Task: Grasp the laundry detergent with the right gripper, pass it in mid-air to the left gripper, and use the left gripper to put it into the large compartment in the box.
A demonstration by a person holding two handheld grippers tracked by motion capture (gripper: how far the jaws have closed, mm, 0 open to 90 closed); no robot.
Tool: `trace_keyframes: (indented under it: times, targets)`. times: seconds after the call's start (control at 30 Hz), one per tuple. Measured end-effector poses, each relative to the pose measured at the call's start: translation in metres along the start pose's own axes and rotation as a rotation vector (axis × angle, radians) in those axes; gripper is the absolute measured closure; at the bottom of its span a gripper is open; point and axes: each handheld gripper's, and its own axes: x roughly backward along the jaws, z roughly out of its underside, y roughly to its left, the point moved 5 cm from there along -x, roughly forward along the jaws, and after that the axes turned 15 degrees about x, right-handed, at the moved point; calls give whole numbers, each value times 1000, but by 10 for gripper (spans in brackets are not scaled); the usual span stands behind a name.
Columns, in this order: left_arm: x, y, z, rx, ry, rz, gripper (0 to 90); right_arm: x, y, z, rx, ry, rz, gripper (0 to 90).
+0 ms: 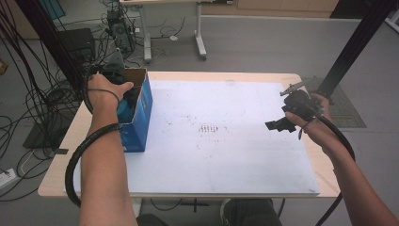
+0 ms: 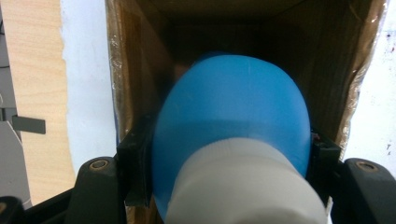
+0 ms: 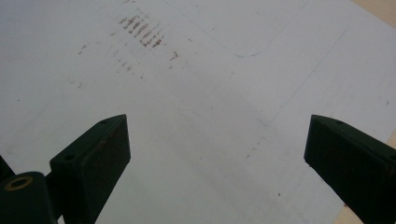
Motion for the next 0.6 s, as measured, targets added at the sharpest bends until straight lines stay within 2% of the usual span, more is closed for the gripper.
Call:
trace_keyframes:
  times: [0.37,0.6]
  targets:
    - [-15,-2,3,-16,14,-13,364,-2,1,1,1,1,-2,71]
    - [-16,-4,2,-23,6,-20,363,-1,0,0,1,6,9,71]
